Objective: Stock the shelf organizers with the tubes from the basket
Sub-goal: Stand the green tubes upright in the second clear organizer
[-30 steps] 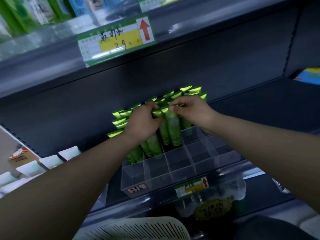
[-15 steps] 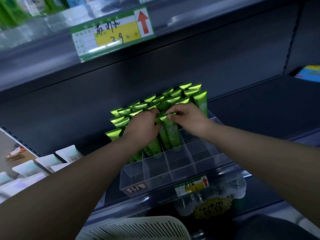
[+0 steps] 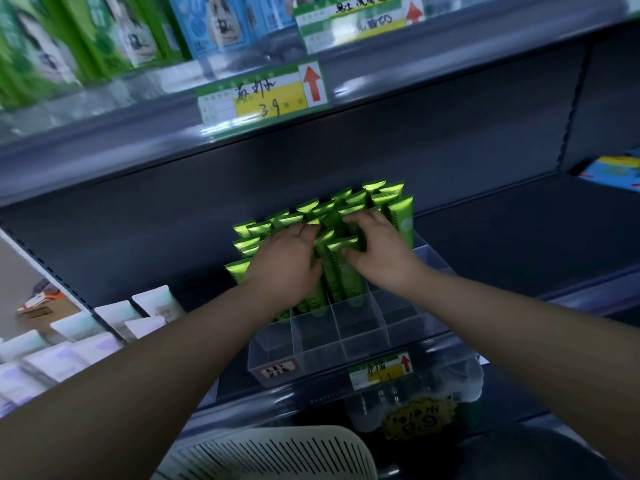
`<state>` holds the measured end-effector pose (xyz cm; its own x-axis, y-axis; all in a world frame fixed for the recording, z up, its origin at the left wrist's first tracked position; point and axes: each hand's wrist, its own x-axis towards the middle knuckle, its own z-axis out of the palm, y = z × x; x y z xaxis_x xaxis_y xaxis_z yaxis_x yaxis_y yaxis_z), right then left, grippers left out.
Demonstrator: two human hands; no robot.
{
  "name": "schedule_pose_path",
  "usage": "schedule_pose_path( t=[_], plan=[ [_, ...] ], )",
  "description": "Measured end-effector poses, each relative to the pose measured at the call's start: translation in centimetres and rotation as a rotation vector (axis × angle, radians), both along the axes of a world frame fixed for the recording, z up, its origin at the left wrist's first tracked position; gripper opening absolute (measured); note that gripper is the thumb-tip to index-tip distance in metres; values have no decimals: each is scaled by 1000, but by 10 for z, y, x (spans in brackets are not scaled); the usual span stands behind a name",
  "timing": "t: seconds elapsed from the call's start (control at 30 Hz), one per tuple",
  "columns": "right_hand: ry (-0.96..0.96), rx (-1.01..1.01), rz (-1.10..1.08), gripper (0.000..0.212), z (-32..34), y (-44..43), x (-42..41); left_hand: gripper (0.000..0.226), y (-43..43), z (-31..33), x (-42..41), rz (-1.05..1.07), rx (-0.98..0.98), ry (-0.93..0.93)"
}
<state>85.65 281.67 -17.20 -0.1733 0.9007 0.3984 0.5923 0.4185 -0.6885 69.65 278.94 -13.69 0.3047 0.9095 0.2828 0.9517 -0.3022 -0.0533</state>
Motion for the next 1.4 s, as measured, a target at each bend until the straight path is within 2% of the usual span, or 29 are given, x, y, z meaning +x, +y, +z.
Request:
schedule_pose_path(
  t=[0.27,0.43,0.9,1.17,1.4],
  plan=[
    [-226,-35,9,73,7,-39,-14,66,-34,7,-16,4,58,125],
    [-336,-76,37,78,9,-67,-28,69,-60,7,-29,33,73,164],
    [-451,-57,153,88,-2,-129,-77,82,-134,-9,-84,147,60,178],
    [-464,-55,243,90,-39,-165,-108,86,-179,-44,-116,225,-14,153],
    [-504,-147,346,92,-77,-193,-120,89,-212,-83,-140,271,-93,111]
  ],
)
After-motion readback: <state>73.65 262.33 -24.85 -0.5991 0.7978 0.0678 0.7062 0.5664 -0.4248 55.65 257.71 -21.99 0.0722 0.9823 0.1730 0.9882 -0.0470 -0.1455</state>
